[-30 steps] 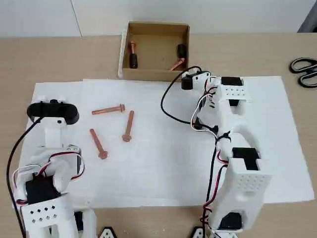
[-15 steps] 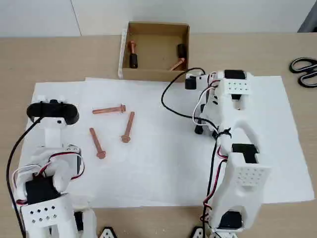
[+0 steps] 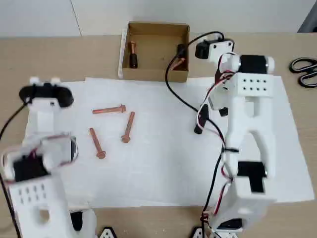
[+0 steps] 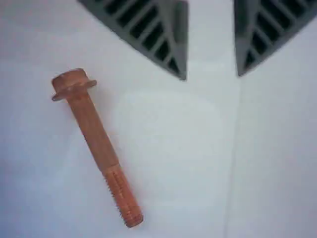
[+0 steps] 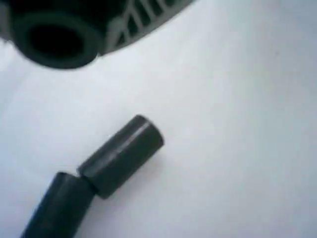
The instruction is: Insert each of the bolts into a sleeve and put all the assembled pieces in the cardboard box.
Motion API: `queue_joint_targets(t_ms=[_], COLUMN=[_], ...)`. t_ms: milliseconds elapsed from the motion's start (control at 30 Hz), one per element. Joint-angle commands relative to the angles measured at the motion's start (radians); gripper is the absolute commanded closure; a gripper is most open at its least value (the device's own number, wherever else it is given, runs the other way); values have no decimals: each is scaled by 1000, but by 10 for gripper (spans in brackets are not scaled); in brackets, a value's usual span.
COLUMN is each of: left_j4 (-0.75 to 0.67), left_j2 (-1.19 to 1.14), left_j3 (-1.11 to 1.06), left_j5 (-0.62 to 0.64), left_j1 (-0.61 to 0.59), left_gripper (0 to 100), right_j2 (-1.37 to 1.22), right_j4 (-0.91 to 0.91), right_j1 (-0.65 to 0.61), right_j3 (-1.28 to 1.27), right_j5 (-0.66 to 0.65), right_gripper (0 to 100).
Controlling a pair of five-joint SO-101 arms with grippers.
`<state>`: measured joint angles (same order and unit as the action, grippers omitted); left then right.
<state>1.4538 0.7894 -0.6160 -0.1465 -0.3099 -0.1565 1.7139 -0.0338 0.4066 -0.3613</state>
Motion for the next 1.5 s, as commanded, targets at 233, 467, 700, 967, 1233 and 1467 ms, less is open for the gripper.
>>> queue_joint_targets(t_ms=[233, 467, 700, 967, 1233, 1467], left_j4=[89, 35, -98, -250, -269, -256], left_j2=[-600, -798, -925, -1097, -1237, -1321], left_j3=[410, 567, 710, 743, 819, 875], left_j5=[146, 23, -462, -709, -868, -899], left_j1=[173, 192, 192, 255, 267, 288], left_gripper=[942, 941, 938, 941, 938, 875], right_j2=[205, 228, 228, 228, 222, 225], right_j4=[15, 15, 18, 18, 18, 18], right_j1=[-28, -28, -31, -28, -28, -30], right_j3=[-181, -203, -203, -203, -207, -238], right_j5=[12, 14, 38, 41, 41, 38], right_gripper=[995, 995, 995, 995, 995, 995])
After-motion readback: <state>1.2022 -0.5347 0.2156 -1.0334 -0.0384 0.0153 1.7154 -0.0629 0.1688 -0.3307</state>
